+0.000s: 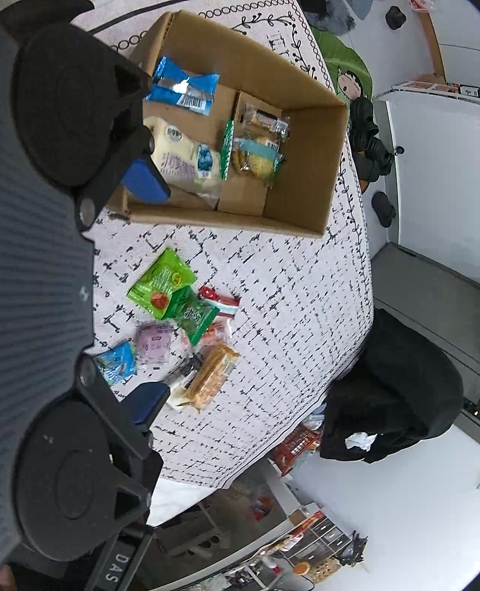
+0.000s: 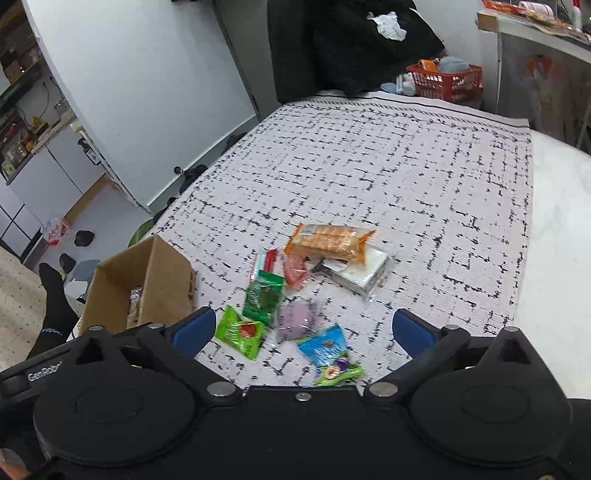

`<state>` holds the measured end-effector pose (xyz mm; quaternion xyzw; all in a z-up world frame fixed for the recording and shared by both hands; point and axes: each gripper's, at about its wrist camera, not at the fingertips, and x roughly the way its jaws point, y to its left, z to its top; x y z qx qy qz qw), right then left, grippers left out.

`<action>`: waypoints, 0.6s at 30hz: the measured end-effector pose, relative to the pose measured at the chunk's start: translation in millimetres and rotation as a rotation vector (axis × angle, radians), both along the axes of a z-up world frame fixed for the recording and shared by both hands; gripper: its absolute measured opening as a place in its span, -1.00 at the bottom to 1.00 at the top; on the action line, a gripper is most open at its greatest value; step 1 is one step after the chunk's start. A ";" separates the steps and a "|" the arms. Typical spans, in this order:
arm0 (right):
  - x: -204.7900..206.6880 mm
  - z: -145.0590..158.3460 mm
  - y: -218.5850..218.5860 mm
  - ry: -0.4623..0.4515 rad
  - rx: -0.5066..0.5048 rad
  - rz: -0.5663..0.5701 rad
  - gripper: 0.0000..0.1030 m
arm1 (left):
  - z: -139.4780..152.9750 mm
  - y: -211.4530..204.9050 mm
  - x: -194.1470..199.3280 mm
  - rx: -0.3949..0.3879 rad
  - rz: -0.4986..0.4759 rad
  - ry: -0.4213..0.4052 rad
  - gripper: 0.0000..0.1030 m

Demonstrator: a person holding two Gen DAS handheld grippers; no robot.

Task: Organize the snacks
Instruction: 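Withdraw both grippers from the box toward the snack pile, then lower the right gripper and grasp the blue plum-print packet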

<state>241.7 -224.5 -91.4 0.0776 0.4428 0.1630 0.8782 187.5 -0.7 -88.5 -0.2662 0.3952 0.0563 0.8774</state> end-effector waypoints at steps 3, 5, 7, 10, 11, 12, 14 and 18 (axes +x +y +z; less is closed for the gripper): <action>3.4 -6.4 -8.5 0.004 0.004 -0.005 0.99 | -2.0 -7.1 1.8 0.010 -0.018 0.002 1.00; 6.1 -11.2 -13.9 0.010 0.005 -0.011 0.99 | -3.2 -13.2 3.1 0.017 -0.035 -0.012 1.00; 7.8 -15.7 -18.9 0.014 0.007 -0.013 0.99 | -5.6 -17.8 4.6 0.014 -0.044 -0.017 1.00; 10.3 -22.6 -23.8 0.017 0.007 -0.012 0.96 | -9.4 -25.6 7.5 0.008 -0.070 -0.025 0.99; 11.2 -25.4 -24.7 0.023 0.006 -0.013 0.92 | -10.2 -28.4 8.4 0.012 -0.077 -0.025 0.98; 12.5 -28.2 -25.2 0.032 0.006 -0.012 0.89 | -10.9 -30.8 8.9 0.019 -0.079 -0.028 0.96; 15.4 -35.1 -27.2 0.057 0.023 -0.006 0.79 | -12.5 -34.3 10.0 0.023 -0.082 -0.034 0.95; 18.9 -43.4 -29.9 0.072 0.056 -0.003 0.66 | -18.1 -39.5 13.2 0.017 -0.090 -0.050 0.86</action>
